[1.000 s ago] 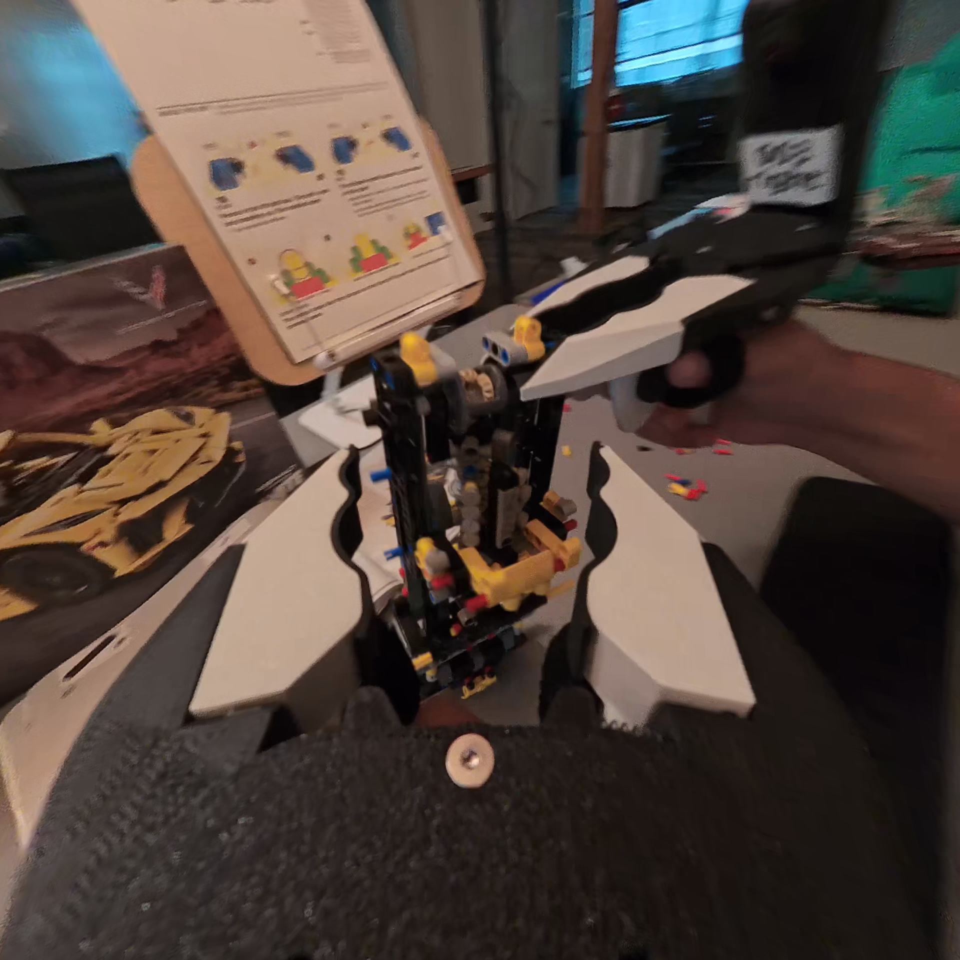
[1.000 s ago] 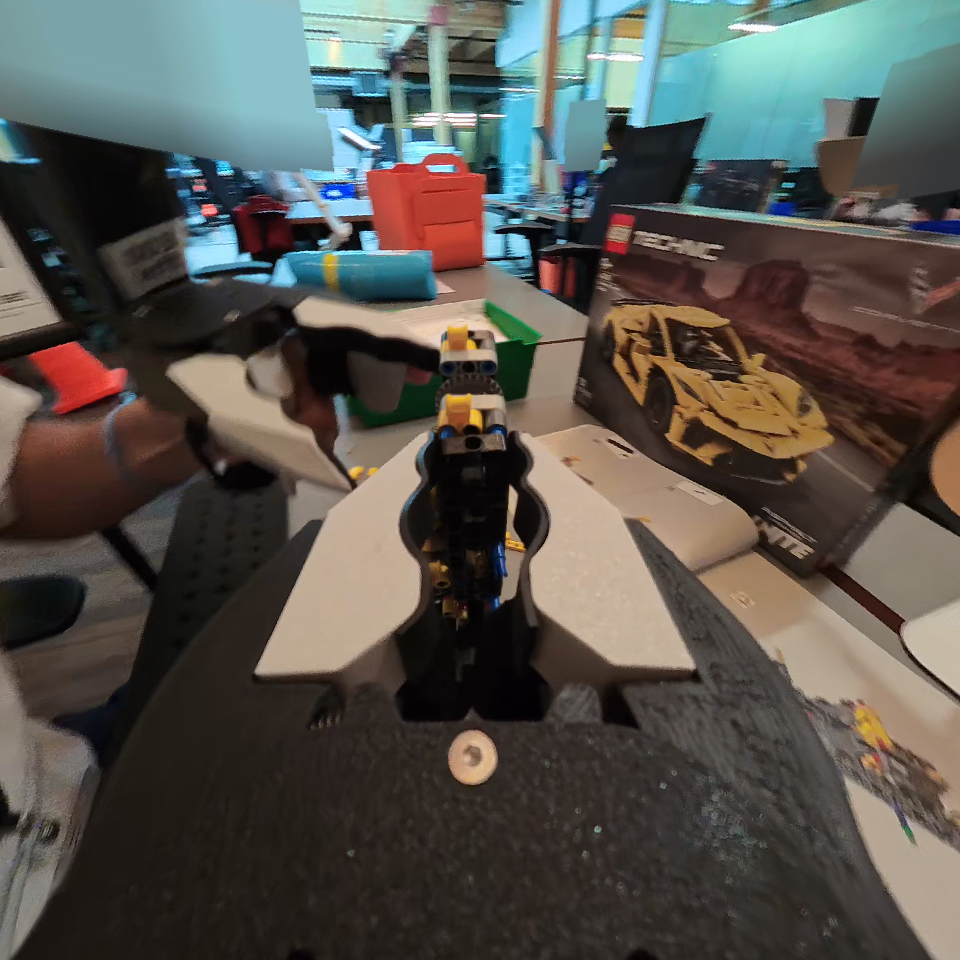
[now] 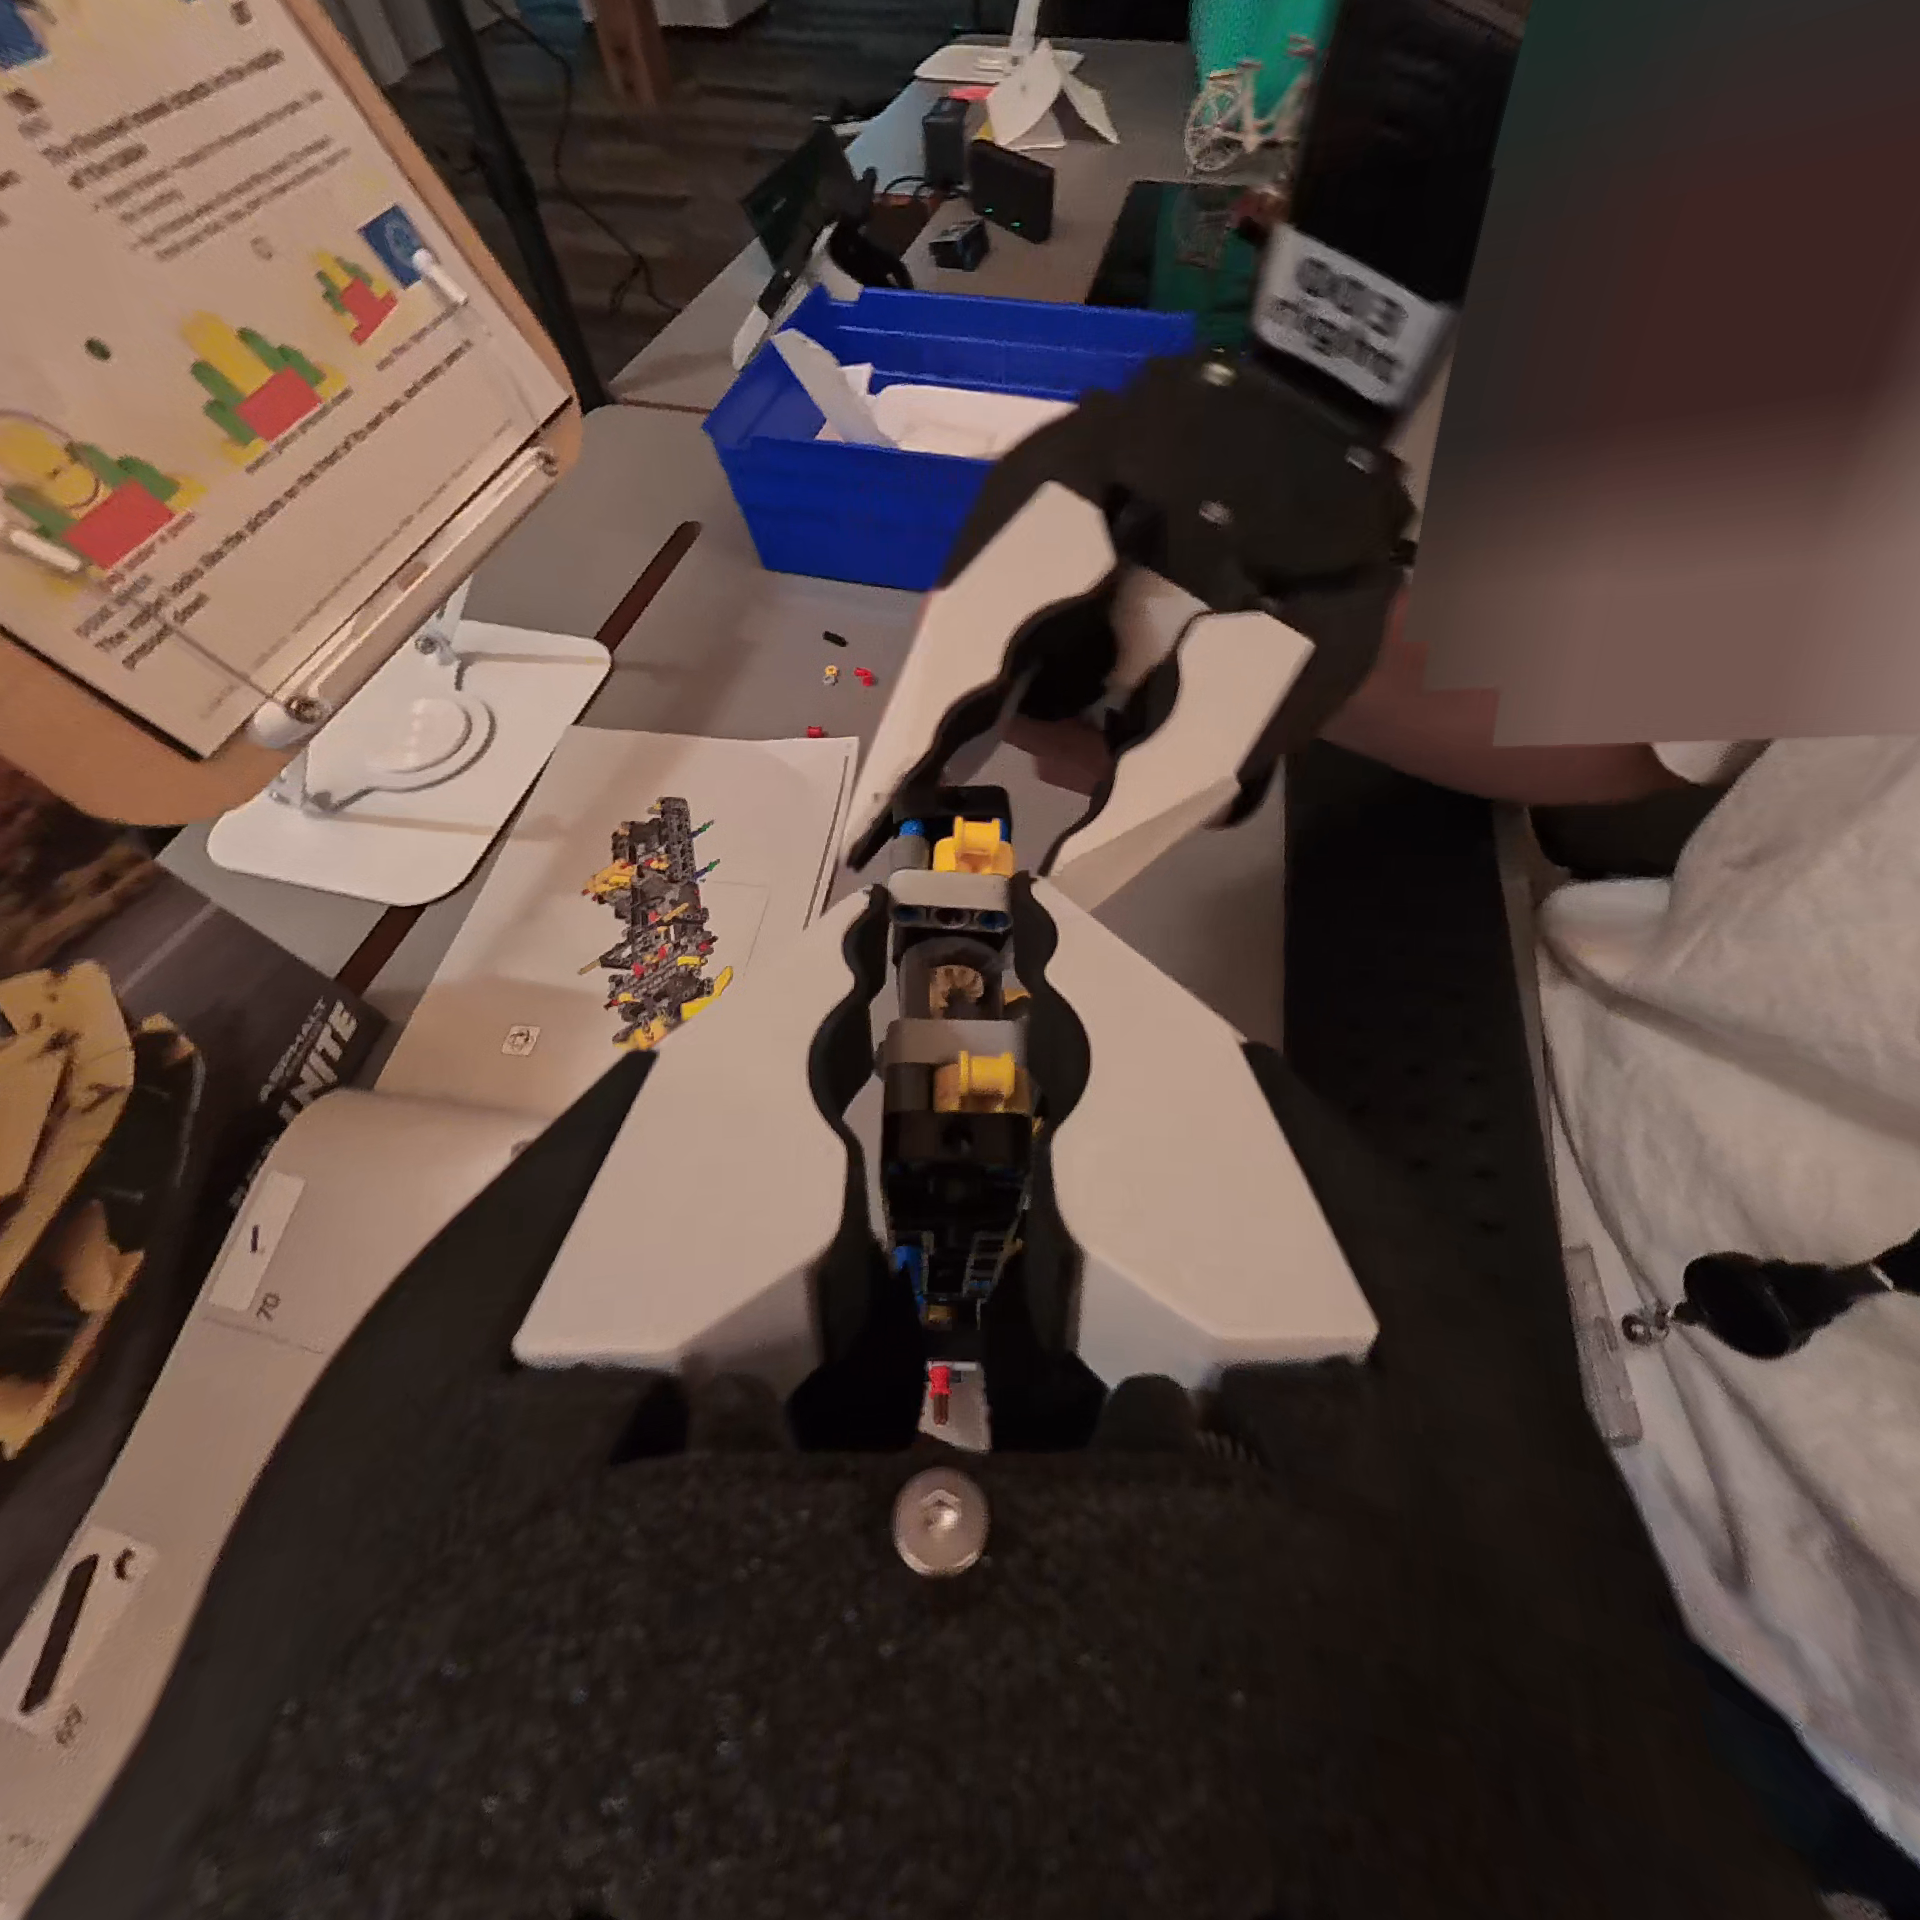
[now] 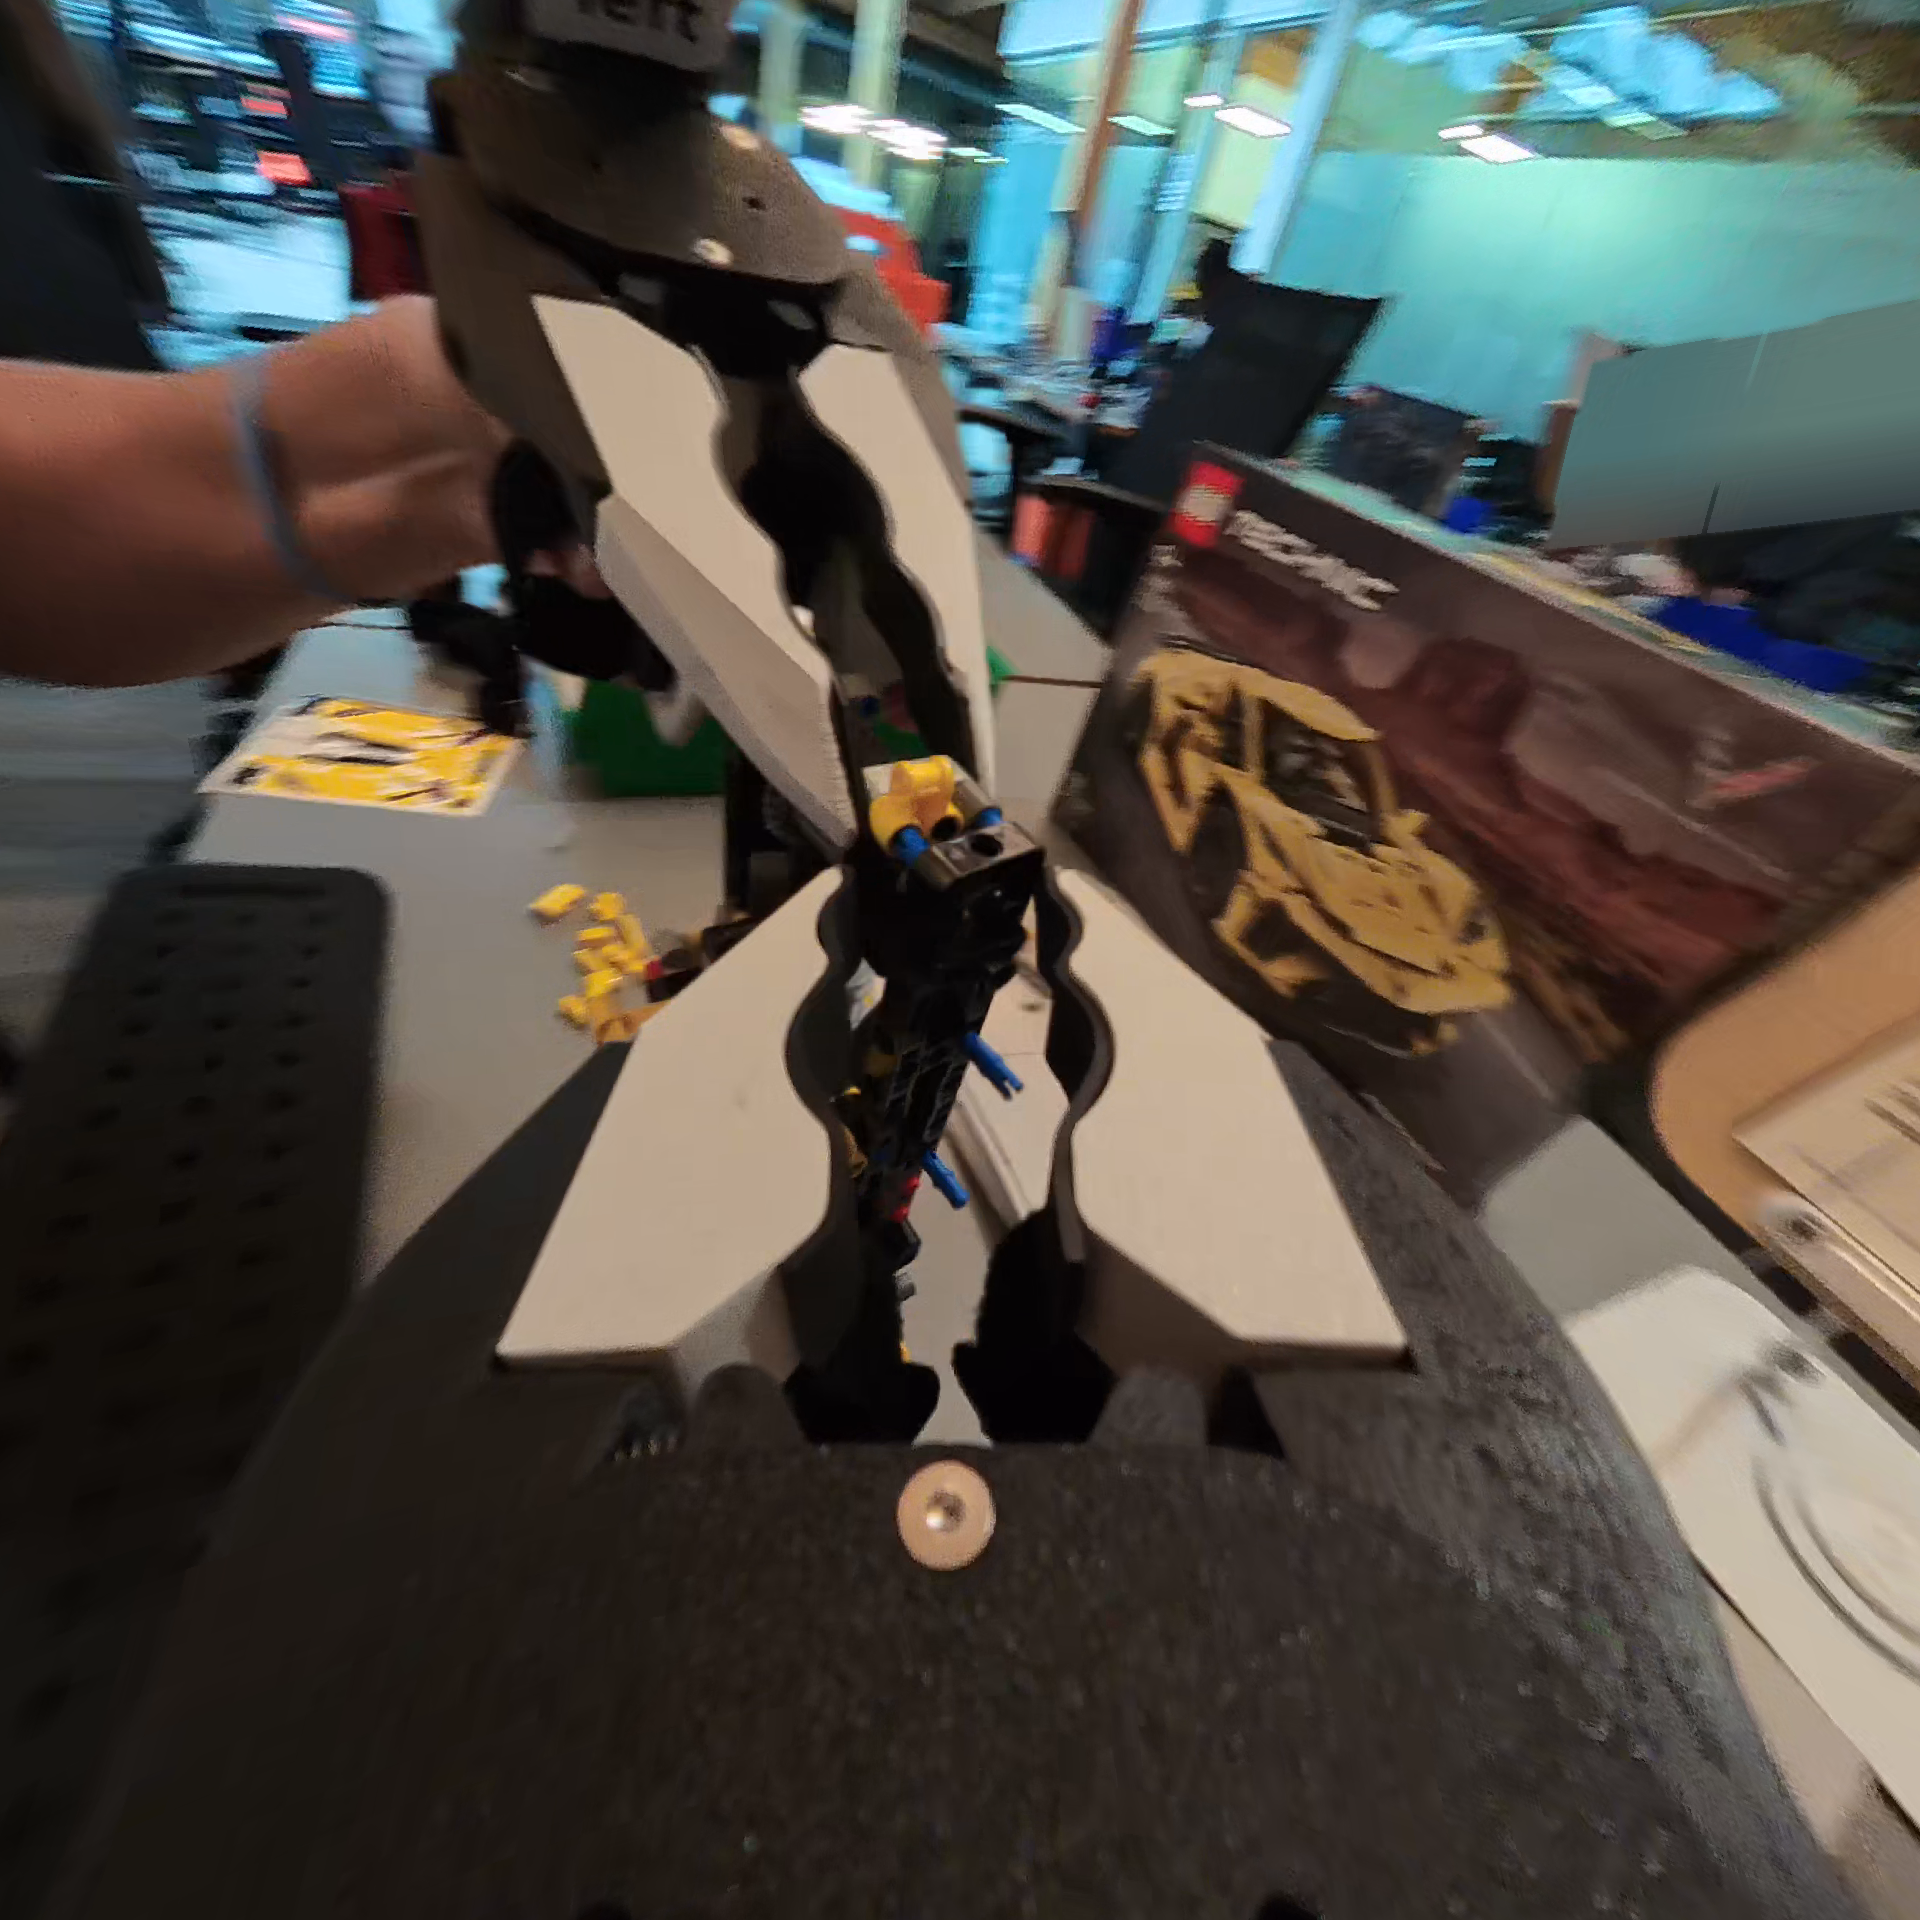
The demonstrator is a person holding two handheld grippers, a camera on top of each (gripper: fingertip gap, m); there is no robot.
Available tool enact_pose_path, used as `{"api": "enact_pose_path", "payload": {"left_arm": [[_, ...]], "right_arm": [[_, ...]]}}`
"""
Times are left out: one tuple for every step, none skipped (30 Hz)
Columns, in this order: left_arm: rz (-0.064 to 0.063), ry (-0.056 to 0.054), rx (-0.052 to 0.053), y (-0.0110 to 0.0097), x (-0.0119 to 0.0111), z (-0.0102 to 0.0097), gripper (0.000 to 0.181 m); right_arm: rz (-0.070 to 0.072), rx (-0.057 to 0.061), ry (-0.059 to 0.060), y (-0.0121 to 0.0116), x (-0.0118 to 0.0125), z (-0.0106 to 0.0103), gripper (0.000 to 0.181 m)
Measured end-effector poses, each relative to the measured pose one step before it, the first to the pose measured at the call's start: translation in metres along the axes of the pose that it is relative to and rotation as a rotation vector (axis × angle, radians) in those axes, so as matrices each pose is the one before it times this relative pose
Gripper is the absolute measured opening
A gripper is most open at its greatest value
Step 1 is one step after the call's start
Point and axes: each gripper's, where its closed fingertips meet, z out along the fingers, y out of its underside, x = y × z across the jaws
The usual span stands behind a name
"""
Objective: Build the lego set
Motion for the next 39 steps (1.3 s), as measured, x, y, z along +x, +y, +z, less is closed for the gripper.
{"api": "enact_pose_path", "payload": {"left_arm": [[-0.0263, -0.0240, -0.0042, -0.00005, -0.00310, 0.00065, 0.023], [-0.0175, -0.0207, -0.0049, -0.00018, -0.00233, 0.00051, 0.023], [-0.0076, -0.0164, -0.0058, -0.00013, -0.00129, 0.00035, 0.023], [-0.0071, -0.0227, -0.0041, -0.00009, -0.00239, 0.00058, 0.023], [-0.0086, -0.0216, -0.0010, -0.00017, -0.00230, 0.00053, 0.023], [-0.0023, -0.0033, 0.0040, -0.00023, 0.00091, 0.00051, 0.023], [0.0075, -0.0024, 0.0088, -0.00026, 0.00172, 0.00043, 0.024], [0.0063, -0.0134, 0.0091, -0.00011, 0.00018, 0.00043, 0.024], [-0.0017, -0.0153, 0.0068, -0.00033, -0.00022, 0.00045, 0.023], [0.0005, -0.0183, 0.0068, -0.00024, -0.00087, 0.00068, 0.023], [-0.0056, -0.0204, 0.0074, -0.00026, -0.00163, 0.00089, 0.023], [-0.0140, -0.0136, 0.0081, -0.00040, -0.00112, 0.00068, 0.023], [-0.0146, -0.0077, 0.0049, -0.00007, -0.00088, 0.00027, 0.023], [-0.0168, -0.0031, 0.0027, -0.00004, -0.00061, -0.00002, 0.023], [-0.0125, 0.0005, 0.0008, 0.00003, -0.00022, -0.00026, 0.024], [-0.0149, 0.0026, -0.0010, -0.00001, -0.00025, -0.00053, 0.024], [-0.0196, 0.0031, 0.0005, -0.00018, -0.00015, -0.00035, 0.024], [-0.0142, 0.0019, 0.0029, -0.00008, -0.00023, -0.00019, 0.023], [-0.0085, 0.0015, 0.0026, -0.00005, -0.00049, -0.00023, 0.023], [-0.0021, 0.0036, 0.0014, 0.00013, -0.00048, -0.00057, 0.024], [0.0007, 0.0096, 0.0001, 0.00005, -0.00017, -0.00115, 0.023], [-0.0035, 0.0254, -0.0035, 0.00027, 0.00109, -0.00204, 0.024], [-0.0091, 0.0456, -0.0095, 0.00103, 0.00254, -0.00264, 0.024], [-0.0120, 0.0508, -0.0002, 0.00062, 0.00243, -0.00238, 0.025], [-0.0246, 0.0371, 0.0065, 0.00019, 0.00009, -0.00071, 0.027], [-0.0298, 0.0113, 0.0110, 0.00004, -0.00303, 0.00090, 0.024], [-0.0179, 0.0058, 0.0175, -0.00143, -0.00215, 0.00117, 0.024], [0.0004, -0.0010, 0.0057, -0.00085, -0.00201, 0.00052, 0.024], [0.0114, -0.0041, -0.0022, -0.00054, -0.00113, 0.00048, 0.024], [0.0243, -0.0114, -0.0046, -0.00017, -0.00045, 0.00081, 0.025], [0.0346, -0.0197, -0.0051, -0.00021, -0.00052, 0.00077, 0.025], [0.0373, -0.0219, -0.0074, -0.00030, -0.00050, 0.00072, 0.026], [0.0355, -0.0231, -0.0095, -0.00020, -0.00065, 0.00067, 0.025], [0.0302, -0.0226, -0.0083, -0.00012, -0.00086, 0.00083, 0.026], [0.0259, -0.0202, -0.0058, -0.00007, -0.00076, 0.00071, 0.026], [0.0220, -0.0168, -0.0055, -0.00009, -0.00031, 0.00063, 0.025], [0.0210, -0.0162, -0.0051, 0.00004, 0.00013, 0.00047, 0.025], [0.0233, -0.0185, -0.0056, 0.00037, -0.00015, 0.00028, 0.025], [0.0178, -0.0136, -0.0061, 0.00067, 0.00037, 0.00059, 0.026]], "right_arm": [[-0.0102, -0.0007, 0.1037, 0.00072, 0.00526, -0.00158, 0.033], [-0.0211, 0.0014, 0.0854, 0.00024, 0.00180, -0.00146, 0.029], [-0.0175, 0.0067, 0.0619, -0.00112, -0.00166, -0.00072, 0.030], [-0.0108, -0.0036, 0.0738, -0.00008, 0.00153, -0.00084, 0.029], [0.0033, -0.0031, 0.0554, 0.00018, 0.00044, -0.00128, 0.028], [0.0171, 0.0017, 0.0311, -0.00018, -0.00108, -0.00129, 0.029], [0.0289, 0.0074, 0.0276, -0.00049, 0.00070, -0.00138, 0.029], [0.0348, 0.0064, 0.0083, -0.00036, -0.00033, -0.00042, 0.030], [0.0292, 0.0073, 0.0049, -0.00040, 0.00049, 0.00047, 0.030], [0.0207, 0.0102, 0.0049, -0.00081, 0.00087, 0.00066, 0.031], [0.0162, 0.0040, 0.0082, -0.00004, 0.00042, 0.00147, 0.033], [0.0043, 0.0033, 0.0169, -0.00004, 0.00065, 0.00147, 0.034], [-0.0060, 0.0086, 0.0174, -0.00063, 0.00077, 0.00074, 0.034], [-0.0006, 0.0096, 0.0124, -0.00060, 0.00018, 0.00070, 0.035], [0.0070, 0.0105, 0.0061, -0.00082, 0.00016, 0.00040, 0.034], [0.0087, 0.0118, -0.0012, -0.00100, 0.00043, 0.00024, 0.033], [0.0069, 0.0126, -0.0143, -0.00063, -0.00001, 0.00041, 0.032], [0.0133, 0.0101, -0.0151, -0.00038, 0.00026, 0.00034, 0.031], [0.0061, 0.0047, -0.0134, -0.00002, -0.00001, 0.00056, 0.031], [-0.0113, 0.0056, -0.0168, -0.00025, -0.00025, 0.00077, 0.031], [-0.0081, 0.0076, -0.0189, -0.00009, -0.00038, 0.00064, 0.031], [0.0012, 0.0069, -0.0058, 0.00023, 0.00245, -0.00060, 0.019], [-0.0309, 0.0260, -0.0180, -0.00150, 0.00222, -0.00143, 0.009], [-0.0105, 0.0061, -0.0363, 0.00095, -0.00041, 0.00041, 0.009], [0.0087, 0.0032, -0.0350, 0.00011, -0.00047, 0.00059, 0.009], [0.0121, -0.0124, -0.0171, 0.00133, 0.00140, 0.00146, 0.010], [0.0080, -0.0127, -0.0042, 0.00097, 0.00209, 0.00167, 0.010], [-0.0042, -0.0092, -0.0026, 0.00069, 0.00152, 0.00150, 0.010], [-0.0070, -0.0057, 0.0027, 0.00034, 0.00097, 0.00104, 0.010], [-0.0059, -0.0054, 0.0086, 0.00028, 0.00089, 0.00047, 0.010], [-0.0055, -0.0052, 0.0101, 0.00035, 0.00064, 0.00034, 0.009], [-0.0064, -0.0023, 0.0058, 0.00008, 0.00050, 0.00006, 0.009], [-0.0028, -0.0018, 0.0015, 0.00007, 0.00050, -0.00002, 0.009], [0.0065, -0.0039, 0.0007, 0.00052, 0.00072, 0.00042, 0.009], [0.0107, -0.0036, -0.0046, 0.00023, 0.00051, 0.00040, 0.009], [0.0085, -0.0047, -0.0053, 0.00007, 0.00028, -0.00006, 0.008], [-0.0013, -0.0016, 0.0003, -0.00002, -0.00010, -0.00018, 0.008], [-0.0169, 0.0002, 0.0008, -0.00036, -0.00080, -0.00030, 0.008], [-0.0183, 0.0028, 0.0029, -0.00055, -0.00124, -0.00051, 0.008]]}}
